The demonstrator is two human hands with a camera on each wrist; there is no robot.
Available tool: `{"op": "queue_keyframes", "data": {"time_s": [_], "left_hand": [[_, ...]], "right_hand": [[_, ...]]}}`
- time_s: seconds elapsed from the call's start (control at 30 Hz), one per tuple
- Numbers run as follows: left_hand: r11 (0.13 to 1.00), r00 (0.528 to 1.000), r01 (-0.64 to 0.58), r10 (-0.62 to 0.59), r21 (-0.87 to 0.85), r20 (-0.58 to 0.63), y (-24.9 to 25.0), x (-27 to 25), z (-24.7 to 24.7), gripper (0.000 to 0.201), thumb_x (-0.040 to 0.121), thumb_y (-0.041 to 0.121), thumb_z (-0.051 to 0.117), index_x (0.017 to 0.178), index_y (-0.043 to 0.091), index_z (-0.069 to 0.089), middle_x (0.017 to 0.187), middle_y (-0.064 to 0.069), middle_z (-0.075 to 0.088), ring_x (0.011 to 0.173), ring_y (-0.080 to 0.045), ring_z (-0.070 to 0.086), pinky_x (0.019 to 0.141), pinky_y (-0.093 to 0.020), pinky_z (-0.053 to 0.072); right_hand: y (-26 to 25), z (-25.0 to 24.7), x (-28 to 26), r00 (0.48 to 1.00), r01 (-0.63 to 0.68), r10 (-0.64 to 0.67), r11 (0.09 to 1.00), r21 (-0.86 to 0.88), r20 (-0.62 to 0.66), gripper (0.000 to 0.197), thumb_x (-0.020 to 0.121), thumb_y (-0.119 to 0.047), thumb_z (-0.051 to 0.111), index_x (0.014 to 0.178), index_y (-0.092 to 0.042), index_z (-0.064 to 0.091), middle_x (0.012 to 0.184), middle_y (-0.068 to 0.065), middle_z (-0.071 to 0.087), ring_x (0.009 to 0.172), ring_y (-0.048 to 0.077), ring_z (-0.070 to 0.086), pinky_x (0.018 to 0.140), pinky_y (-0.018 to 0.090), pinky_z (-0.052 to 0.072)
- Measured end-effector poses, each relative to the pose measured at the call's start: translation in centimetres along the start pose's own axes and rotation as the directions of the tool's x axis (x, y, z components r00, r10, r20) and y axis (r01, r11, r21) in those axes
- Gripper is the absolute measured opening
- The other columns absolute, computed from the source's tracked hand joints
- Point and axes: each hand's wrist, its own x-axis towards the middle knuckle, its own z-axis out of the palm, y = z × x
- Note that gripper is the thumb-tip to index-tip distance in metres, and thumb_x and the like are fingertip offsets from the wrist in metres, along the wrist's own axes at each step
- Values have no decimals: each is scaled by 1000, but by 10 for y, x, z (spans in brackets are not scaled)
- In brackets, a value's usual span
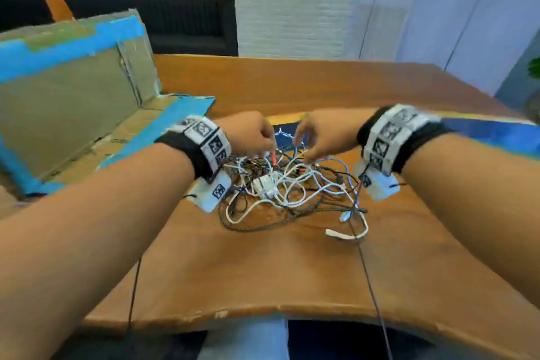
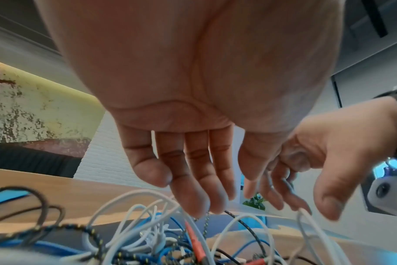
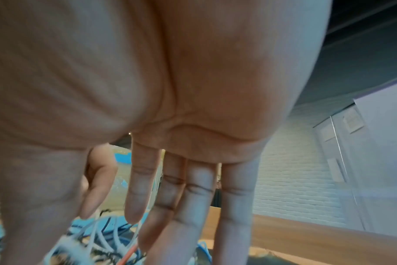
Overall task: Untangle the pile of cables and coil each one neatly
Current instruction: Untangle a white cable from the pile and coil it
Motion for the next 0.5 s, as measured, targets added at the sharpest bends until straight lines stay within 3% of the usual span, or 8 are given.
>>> {"op": "queue_keyframes", "data": {"time_s": [0.07, 0.17, 0.27, 0.4, 0.5], "left_hand": [[1000, 1000, -6, 6, -13, 17, -2, -10, 7, 23, 96, 43, 63, 86, 27, 75, 76, 9, 74, 66, -6, 69, 62, -25, 48], [997, 999, -14, 17, -71, 50, 0, -20, 27, 27, 91, 56, 66, 89, 30, 75, 83, 8, 75, 74, -10, 71, 69, -34, 58], [998, 998, -31, 34, -59, 50, 3, -27, 41, 34, 83, 63, 71, 93, 31, 75, 91, 12, 74, 86, -9, 68, 80, -37, 58], [998, 995, -59, 59, -1, 77, 2, -29, 59, 64, 71, 69, 77, 123, 33, 62, 116, 11, 64, 102, -13, 62, 91, -37, 53], [994, 994, -59, 50, 95, 101, 2, -29, 65, 79, 66, 62, 84, 133, 36, 52, 125, 8, 57, 109, -18, 59, 94, -43, 53]], "right_hand": [[-12, 12, -6, 1000, -5, 5, 998, -62, -8, 44, 79, -46, 81, 119, -35, 66, 74, -21, 57, 69, -7, 52, 68, 29, 43], [-17, 37, -9, 999, -37, 37, 998, -52, 5, 36, 82, -49, 79, 111, -35, 65, 77, -20, 45, 71, 1, 47, 60, 26, 32], [-11, 50, -9, 992, -120, 119, 993, -22, -50, 22, 88, -46, 74, 92, -28, 63, 75, -15, 54, 72, 12, 54, 57, 26, 35], [1, 61, -15, 971, -191, 205, 975, 110, -126, 22, 97, -41, 63, 89, -22, 72, 83, -7, 66, 76, 18, 60, 67, 32, 45], [12, 62, -21, 940, -255, 290, 947, 193, -181, 29, 100, -39, 59, 83, -19, 72, 78, 3, 69, 69, 20, 62, 59, 32, 45]]}}
